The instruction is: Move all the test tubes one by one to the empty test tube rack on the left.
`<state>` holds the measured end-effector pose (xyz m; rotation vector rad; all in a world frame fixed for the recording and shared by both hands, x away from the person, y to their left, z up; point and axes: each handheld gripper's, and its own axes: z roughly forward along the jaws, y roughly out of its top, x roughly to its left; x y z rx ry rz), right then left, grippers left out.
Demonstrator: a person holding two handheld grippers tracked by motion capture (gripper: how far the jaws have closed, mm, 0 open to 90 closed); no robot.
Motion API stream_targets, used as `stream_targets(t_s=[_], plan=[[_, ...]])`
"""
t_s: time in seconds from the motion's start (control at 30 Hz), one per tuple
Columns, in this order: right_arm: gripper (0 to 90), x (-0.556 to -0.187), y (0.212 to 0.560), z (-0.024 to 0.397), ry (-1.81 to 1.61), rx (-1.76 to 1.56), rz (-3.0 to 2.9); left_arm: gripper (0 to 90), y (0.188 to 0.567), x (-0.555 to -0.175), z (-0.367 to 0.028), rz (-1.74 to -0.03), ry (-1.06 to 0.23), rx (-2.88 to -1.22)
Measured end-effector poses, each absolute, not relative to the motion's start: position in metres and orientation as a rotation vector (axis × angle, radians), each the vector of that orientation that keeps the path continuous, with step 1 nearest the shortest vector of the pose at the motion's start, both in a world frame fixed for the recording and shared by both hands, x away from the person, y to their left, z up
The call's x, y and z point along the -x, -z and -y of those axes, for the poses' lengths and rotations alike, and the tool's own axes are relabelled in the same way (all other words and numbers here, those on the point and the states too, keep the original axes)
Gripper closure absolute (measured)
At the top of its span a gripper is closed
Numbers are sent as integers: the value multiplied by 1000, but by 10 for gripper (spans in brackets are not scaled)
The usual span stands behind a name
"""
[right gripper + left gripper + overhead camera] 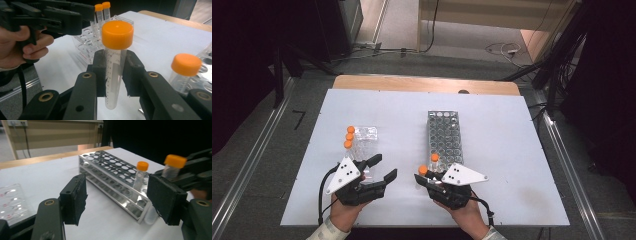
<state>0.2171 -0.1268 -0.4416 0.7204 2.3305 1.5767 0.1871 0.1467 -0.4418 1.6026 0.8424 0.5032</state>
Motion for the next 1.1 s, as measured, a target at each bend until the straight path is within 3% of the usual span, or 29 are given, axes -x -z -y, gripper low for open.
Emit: stream_targets(t_s=[0.33,0.63,1.1], plan=[[720,-217,450,109,-1551,-679,-2369,372,440,-181,-132,-757,-431,-1640],[720,-213,452,96,-1547,-641,-2397,509,439,-178,-128,-710,-405,-1641],[720,-210,452,85,-1552,-611,-2422,624,442,-177,-120,-689,-436,-1685]])
